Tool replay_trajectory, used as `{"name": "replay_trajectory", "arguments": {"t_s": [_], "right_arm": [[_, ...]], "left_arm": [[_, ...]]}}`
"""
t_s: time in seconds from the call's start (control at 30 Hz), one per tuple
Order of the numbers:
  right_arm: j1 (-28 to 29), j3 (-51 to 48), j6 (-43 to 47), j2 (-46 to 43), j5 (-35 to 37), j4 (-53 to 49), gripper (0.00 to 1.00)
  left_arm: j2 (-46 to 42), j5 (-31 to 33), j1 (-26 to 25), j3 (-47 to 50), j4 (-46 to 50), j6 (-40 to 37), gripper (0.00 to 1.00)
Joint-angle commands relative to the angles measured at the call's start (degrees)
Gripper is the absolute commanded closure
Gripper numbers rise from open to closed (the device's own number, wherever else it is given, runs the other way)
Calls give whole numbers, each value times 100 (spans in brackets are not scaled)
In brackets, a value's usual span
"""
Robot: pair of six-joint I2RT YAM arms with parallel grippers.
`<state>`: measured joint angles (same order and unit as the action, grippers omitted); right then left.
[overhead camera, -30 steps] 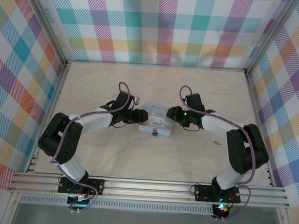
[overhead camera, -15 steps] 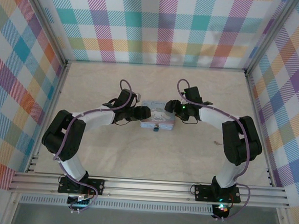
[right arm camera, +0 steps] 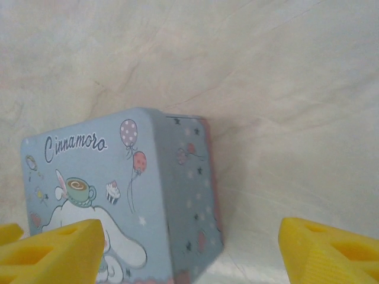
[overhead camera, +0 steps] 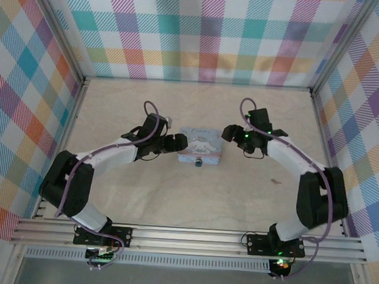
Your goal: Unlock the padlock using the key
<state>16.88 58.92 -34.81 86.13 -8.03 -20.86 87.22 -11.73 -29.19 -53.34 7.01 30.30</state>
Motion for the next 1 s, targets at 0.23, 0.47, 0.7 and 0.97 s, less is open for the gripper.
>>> {"name": "replay_trajectory", "arguments": {"t_s": [0.23,0.47,0.7,0.97], "right_arm": [[-1438,-502,-54,-1309,953,-2390,28],[-1992,-884,-518,-1214,1076,-2612,39],[-2025,-1136,-1021,-814,1235,-2564,43],[-2159,-1404,-1576,-602,1447,-2261,46]], "left_arm": [[-750,428,-841,103,811,-280,19],[-534,618,-1551,-139,779,-336,20],[-220,541,-1817,-357,759,-400,20],[-83,484,-1909,-427,772,-385,21]]}}
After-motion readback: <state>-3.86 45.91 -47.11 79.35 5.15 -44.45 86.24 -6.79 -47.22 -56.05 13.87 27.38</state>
